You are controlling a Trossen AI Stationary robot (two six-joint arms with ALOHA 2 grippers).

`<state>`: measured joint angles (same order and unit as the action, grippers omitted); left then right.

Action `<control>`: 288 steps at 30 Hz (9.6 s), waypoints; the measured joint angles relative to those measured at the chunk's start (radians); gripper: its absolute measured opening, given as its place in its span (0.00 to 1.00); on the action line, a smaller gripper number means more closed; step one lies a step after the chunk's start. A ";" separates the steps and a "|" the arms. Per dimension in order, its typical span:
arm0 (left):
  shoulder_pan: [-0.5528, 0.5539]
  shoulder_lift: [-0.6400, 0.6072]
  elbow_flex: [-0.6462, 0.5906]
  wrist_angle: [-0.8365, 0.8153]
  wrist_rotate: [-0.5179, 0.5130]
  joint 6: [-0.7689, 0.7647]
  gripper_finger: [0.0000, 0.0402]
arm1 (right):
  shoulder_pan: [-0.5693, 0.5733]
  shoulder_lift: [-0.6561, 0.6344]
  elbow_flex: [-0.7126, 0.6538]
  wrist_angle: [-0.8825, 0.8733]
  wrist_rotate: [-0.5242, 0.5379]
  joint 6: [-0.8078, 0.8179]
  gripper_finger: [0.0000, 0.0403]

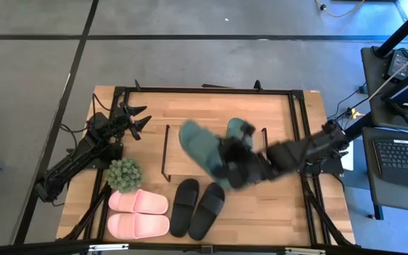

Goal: Pick and place slides into the shelf
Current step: Put green slipper on the shelf, then put the left black slipper under the shelf

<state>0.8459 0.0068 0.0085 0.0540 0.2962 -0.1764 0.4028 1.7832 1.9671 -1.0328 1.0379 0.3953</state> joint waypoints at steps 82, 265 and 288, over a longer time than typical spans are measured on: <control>-0.202 1.202 0.725 0.278 0.262 -0.564 0.59 | -0.314 0.152 -0.002 0.154 0.045 -0.845 0.04; -0.222 1.715 1.508 -0.557 0.449 0.027 0.56 | -0.127 -0.720 -0.766 -0.291 -0.360 0.093 0.22; -0.795 1.626 1.509 -0.801 -0.279 -0.052 0.56 | -0.127 -0.719 -0.766 -0.199 -0.359 0.012 0.22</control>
<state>0.0511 1.6326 1.5180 -0.7467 0.0171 -0.2289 0.2762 1.0645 1.2007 -1.2314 0.6785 0.4070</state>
